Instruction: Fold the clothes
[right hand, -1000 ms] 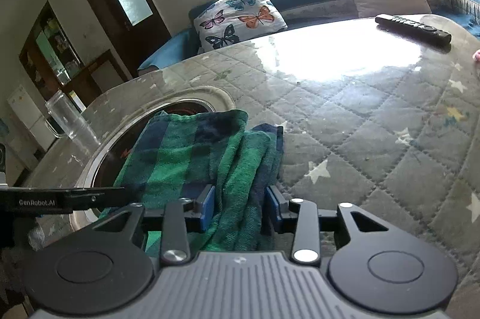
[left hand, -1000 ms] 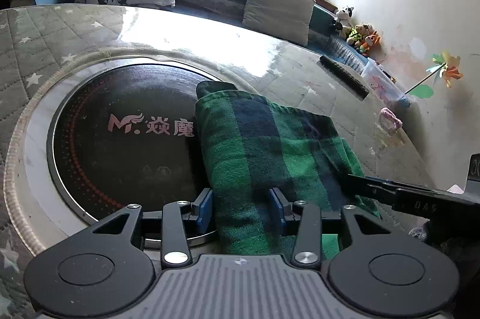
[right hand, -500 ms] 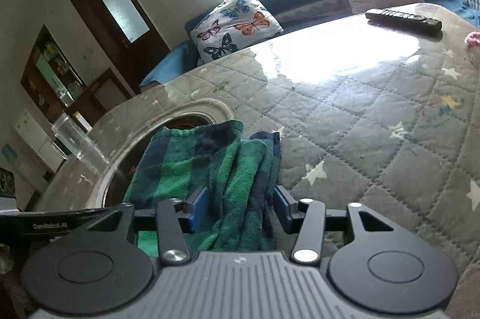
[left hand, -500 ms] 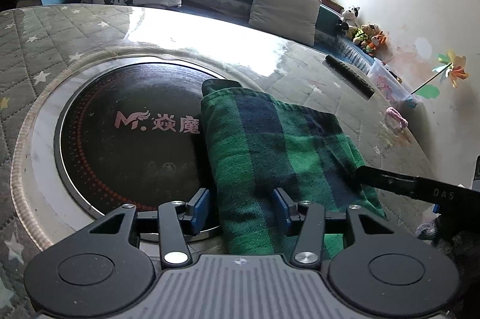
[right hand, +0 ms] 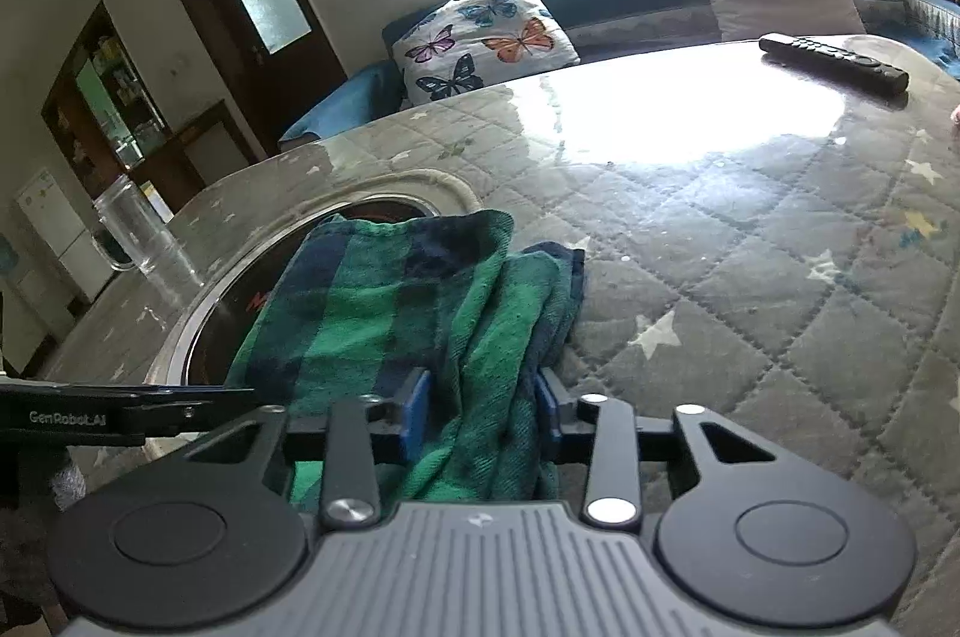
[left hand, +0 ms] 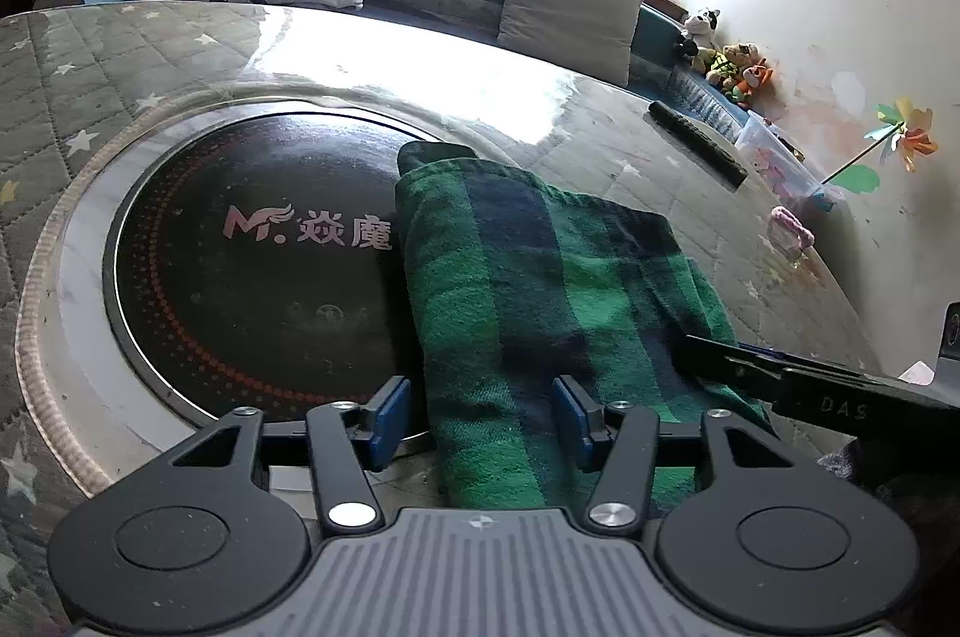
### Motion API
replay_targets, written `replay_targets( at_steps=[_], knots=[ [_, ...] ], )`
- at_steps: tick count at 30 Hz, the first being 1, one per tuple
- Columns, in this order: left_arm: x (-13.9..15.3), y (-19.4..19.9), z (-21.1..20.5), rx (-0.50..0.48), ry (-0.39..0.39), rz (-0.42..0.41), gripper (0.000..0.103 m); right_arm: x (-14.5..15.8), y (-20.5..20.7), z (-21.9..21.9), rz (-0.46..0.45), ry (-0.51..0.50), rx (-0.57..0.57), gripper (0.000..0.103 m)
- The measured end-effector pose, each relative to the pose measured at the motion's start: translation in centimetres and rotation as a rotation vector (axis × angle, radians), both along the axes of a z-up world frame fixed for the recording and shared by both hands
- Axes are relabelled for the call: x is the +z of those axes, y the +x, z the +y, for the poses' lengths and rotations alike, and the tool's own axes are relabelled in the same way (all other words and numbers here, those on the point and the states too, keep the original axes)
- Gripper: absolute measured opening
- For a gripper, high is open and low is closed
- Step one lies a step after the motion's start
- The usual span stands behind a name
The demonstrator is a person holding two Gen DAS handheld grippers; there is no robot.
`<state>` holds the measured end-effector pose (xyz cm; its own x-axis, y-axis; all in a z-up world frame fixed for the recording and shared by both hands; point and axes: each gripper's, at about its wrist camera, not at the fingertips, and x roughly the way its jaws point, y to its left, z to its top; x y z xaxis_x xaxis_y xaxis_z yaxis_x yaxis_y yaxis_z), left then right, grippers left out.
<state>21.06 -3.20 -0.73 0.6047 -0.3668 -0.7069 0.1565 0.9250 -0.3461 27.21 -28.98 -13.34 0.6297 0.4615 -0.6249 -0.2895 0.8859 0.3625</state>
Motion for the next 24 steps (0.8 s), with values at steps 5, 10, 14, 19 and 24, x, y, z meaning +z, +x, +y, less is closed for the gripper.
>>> replay_targets(
  at_steps=[5, 10, 14, 19, 24],
  knots=[
    [0.2, -0.3, -0.2, -0.002, 0.011, -0.013, 0.039, 0.4, -0.6, -0.1, -0.02, 0.0, -0.01, 0.018],
    [0.3, -0.7, -0.8, -0.038, 0.004, -0.015, 0.038, 0.5, -1.5, -1.1, -0.017, -0.001, -0.015, 0.017],
    [0.3, -0.6, -1.0, -0.044, 0.011, -0.015, 0.042, 0.3, -1.8, -1.8, -0.007, 0.015, -0.026, 0.023],
    [0.1, -0.6, -1.0, -0.039, 0.009, -0.008, 0.044, -0.3, -1.5, -2.1, 0.006, 0.043, -0.042, 0.034],
    [0.1, -0.7, -1.3, -0.033, 0.018, -0.01, 0.041, -0.4, -1.7, -2.1, 0.003, 0.064, -0.04, 0.021]
  ],
)
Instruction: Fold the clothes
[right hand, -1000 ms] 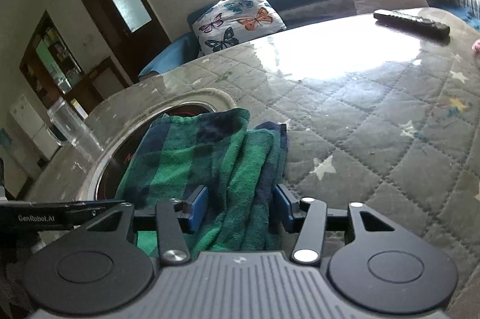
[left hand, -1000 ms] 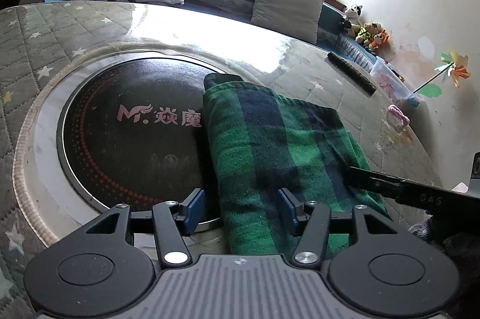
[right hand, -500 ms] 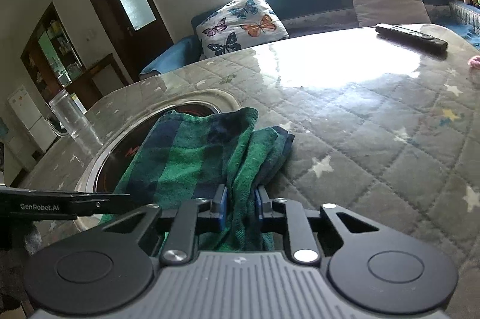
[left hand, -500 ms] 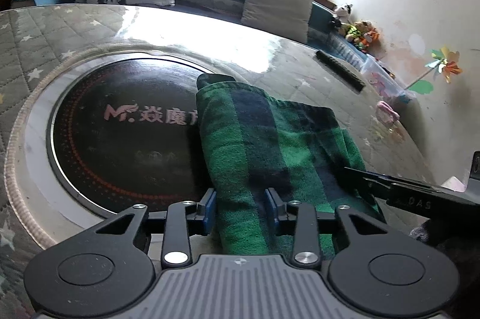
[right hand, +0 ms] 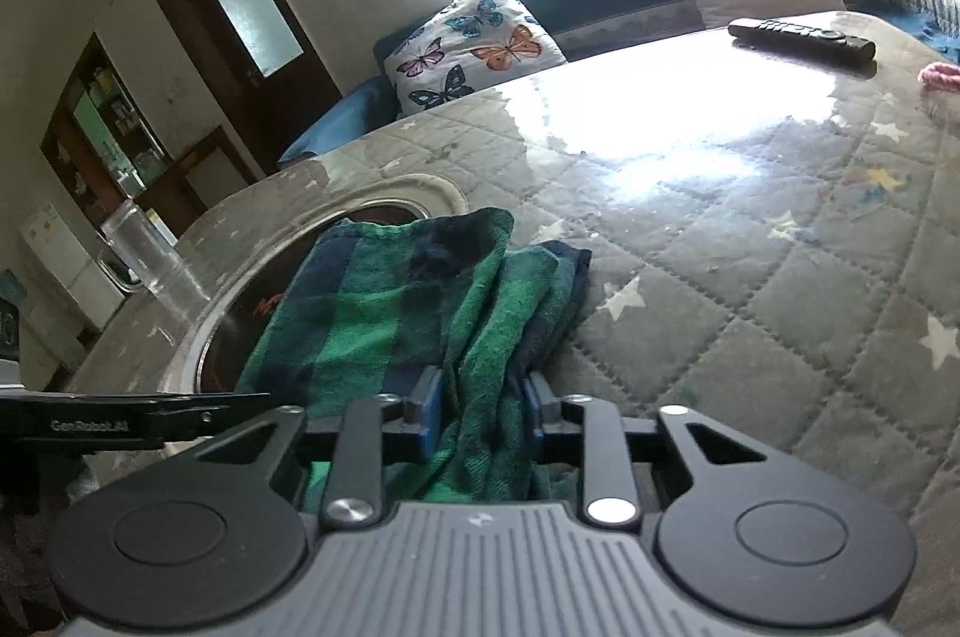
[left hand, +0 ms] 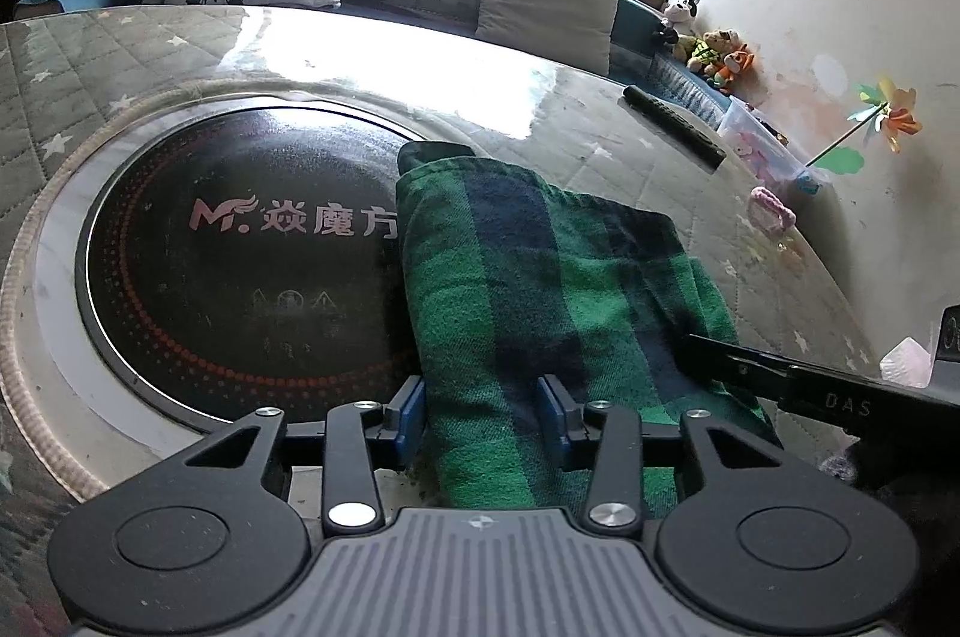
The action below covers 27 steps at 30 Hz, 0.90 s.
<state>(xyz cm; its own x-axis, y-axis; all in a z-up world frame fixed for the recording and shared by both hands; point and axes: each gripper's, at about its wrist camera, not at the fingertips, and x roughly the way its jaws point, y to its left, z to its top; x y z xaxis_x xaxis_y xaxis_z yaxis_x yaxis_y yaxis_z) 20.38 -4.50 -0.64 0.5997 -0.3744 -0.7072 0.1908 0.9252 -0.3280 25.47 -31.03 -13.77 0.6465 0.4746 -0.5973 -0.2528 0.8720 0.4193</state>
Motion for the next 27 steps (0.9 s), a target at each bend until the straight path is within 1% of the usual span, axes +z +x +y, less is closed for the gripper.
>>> replay_targets(
  at_steps=[1, 5, 11, 27],
  knots=[
    [0.1, -0.2, -0.1, 0.001, 0.009, -0.007, 0.039, 0.1, -0.1, 0.1, -0.005, -0.003, -0.003, 0.019],
    [0.6, -0.8, -0.4, 0.01, 0.025, -0.028, 0.031, 0.5, -0.7, 0.2, -0.018, -0.01, -0.01, 0.016],
    [1.2, -1.9, -0.5, 0.014, 0.027, -0.043, 0.025, 1.3, -2.1, 0.2, -0.04, -0.014, -0.009, 0.015],
    [3.1, -5.5, 0.2, 0.04, 0.021, -0.106, 0.023, 3.4, -5.9, 1.2, -0.11, -0.032, 0.001, 0.015]
  ],
)
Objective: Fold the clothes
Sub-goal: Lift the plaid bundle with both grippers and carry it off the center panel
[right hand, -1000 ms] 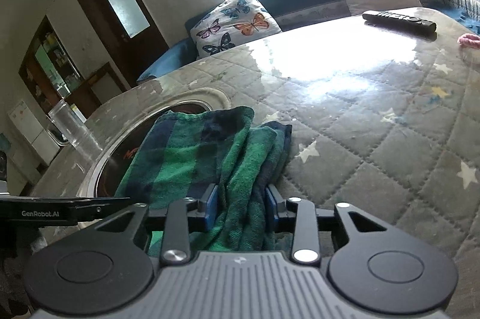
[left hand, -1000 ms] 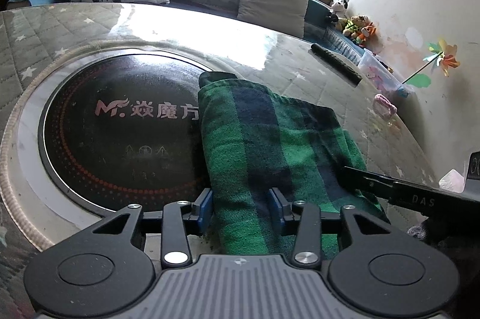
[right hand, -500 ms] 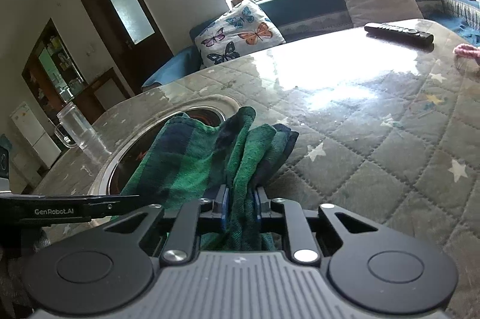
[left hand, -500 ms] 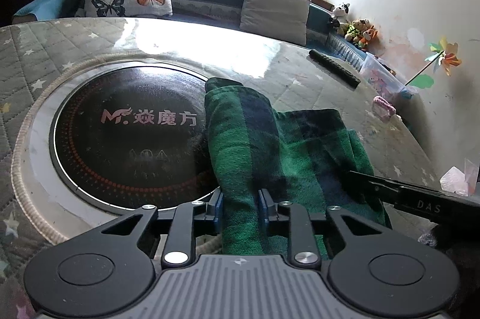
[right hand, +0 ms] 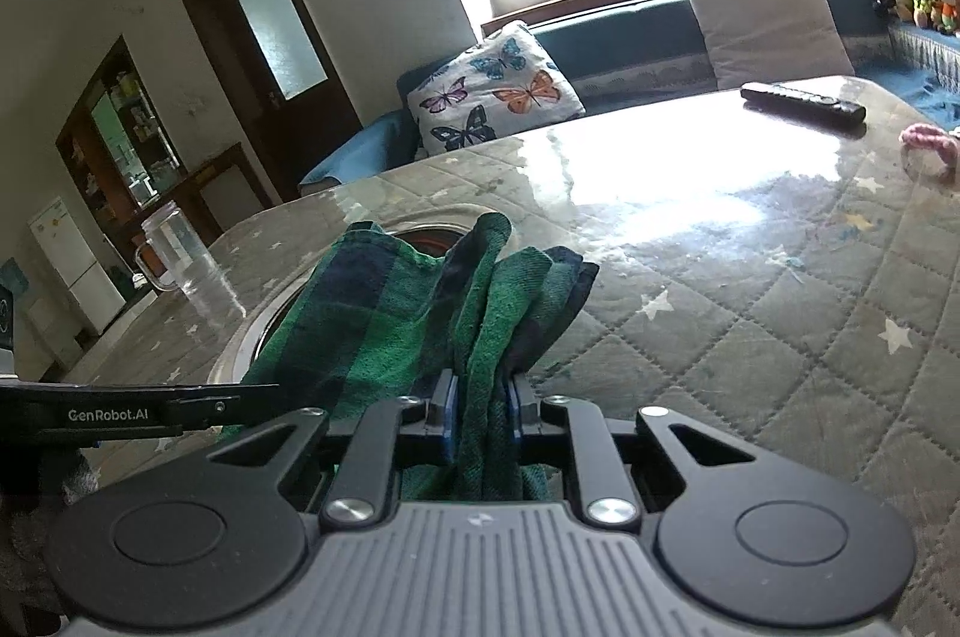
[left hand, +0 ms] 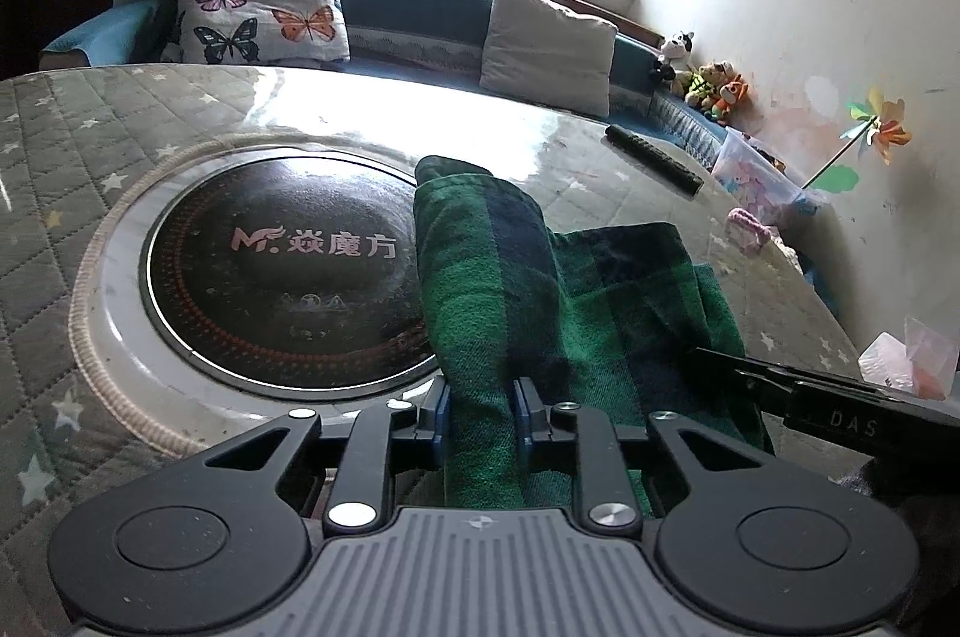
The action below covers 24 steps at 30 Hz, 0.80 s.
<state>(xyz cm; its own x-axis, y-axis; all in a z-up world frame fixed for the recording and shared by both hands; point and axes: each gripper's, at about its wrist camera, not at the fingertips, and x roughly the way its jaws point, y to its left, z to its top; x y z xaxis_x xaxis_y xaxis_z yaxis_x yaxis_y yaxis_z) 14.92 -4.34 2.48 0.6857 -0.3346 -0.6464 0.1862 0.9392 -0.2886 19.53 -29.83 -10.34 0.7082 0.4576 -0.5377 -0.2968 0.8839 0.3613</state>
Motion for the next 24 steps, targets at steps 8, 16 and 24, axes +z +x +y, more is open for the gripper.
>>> replay_targets(
  at_steps=[8, 16, 24],
  knots=[
    [0.5, -1.1, 1.4, 0.023, -0.015, -0.023, 0.022, 0.9, -0.9, 1.3, -0.026, -0.024, 0.025, 0.015],
    [0.4, -1.0, 3.4, 0.064, -0.035, -0.022, 0.022, 1.1, 0.1, 3.7, -0.026, -0.055, 0.061, 0.015],
    [1.0, -0.5, 7.2, 0.145, -0.058, -0.026, 0.021, 1.5, 2.8, 7.3, -0.021, -0.067, 0.134, 0.015]
  ],
)
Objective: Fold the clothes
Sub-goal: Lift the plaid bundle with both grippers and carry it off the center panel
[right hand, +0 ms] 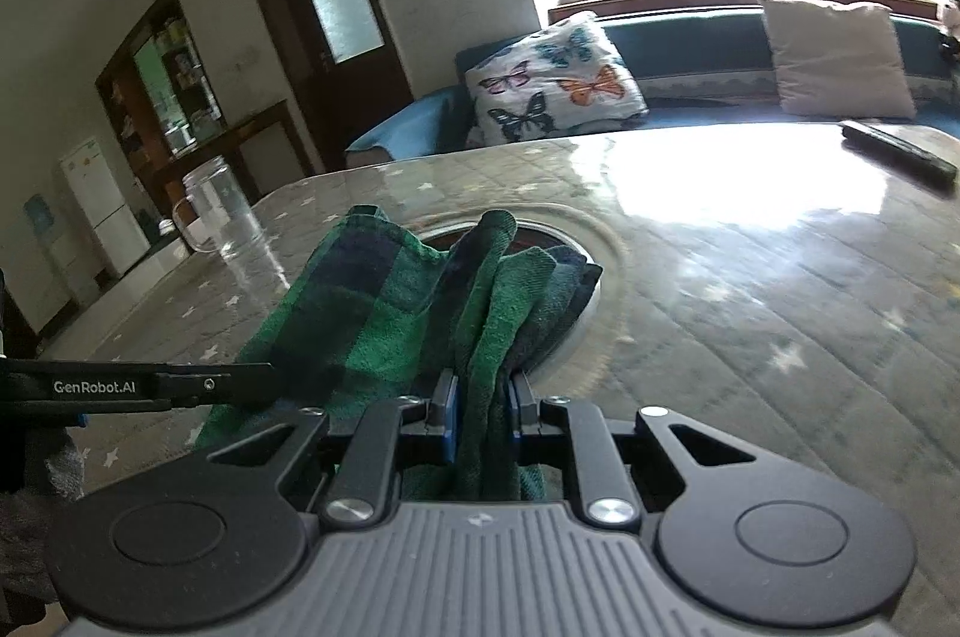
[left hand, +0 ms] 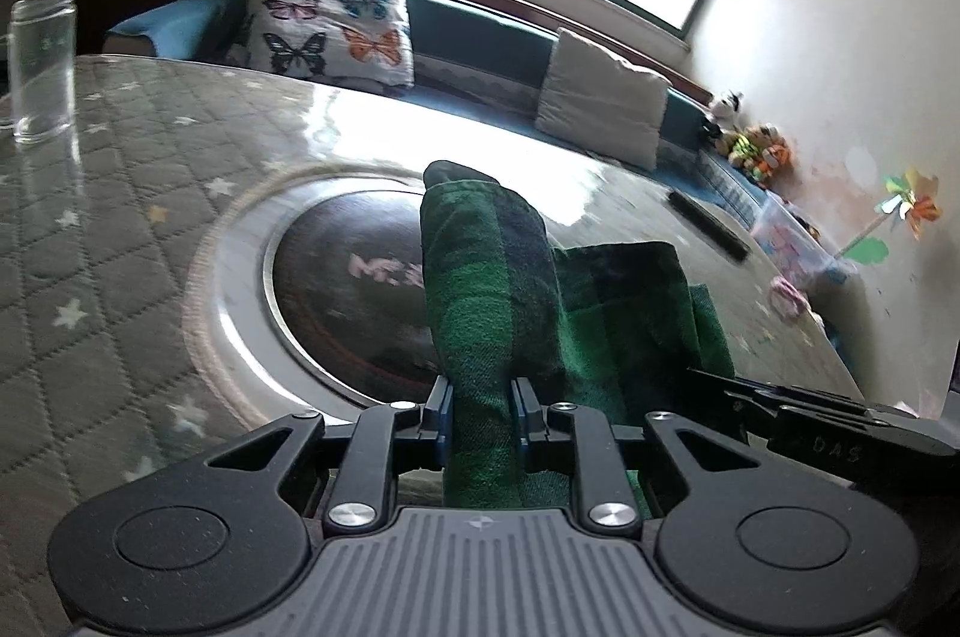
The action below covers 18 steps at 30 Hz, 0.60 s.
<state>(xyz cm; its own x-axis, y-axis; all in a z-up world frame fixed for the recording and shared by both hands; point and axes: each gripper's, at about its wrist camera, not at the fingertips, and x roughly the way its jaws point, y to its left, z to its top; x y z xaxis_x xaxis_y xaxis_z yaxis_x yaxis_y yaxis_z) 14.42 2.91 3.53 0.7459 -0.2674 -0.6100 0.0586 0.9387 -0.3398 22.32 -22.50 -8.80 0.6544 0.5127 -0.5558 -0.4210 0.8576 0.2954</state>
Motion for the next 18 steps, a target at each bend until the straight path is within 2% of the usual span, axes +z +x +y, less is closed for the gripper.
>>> replay_targets(
  at_steps=[7, 18],
  knots=[
    [0.9, 0.2, 4.7, 0.102, -0.008, -0.014, 0.021, 0.8, 2.8, 4.7, -0.002, 0.001, 0.093, 0.015],
    [2.1, 0.1, 13.5, 0.284, -0.01, -0.025, 0.021, 1.8, 6.6, 14.7, 0.008, 0.012, 0.248, 0.015]
  ],
)
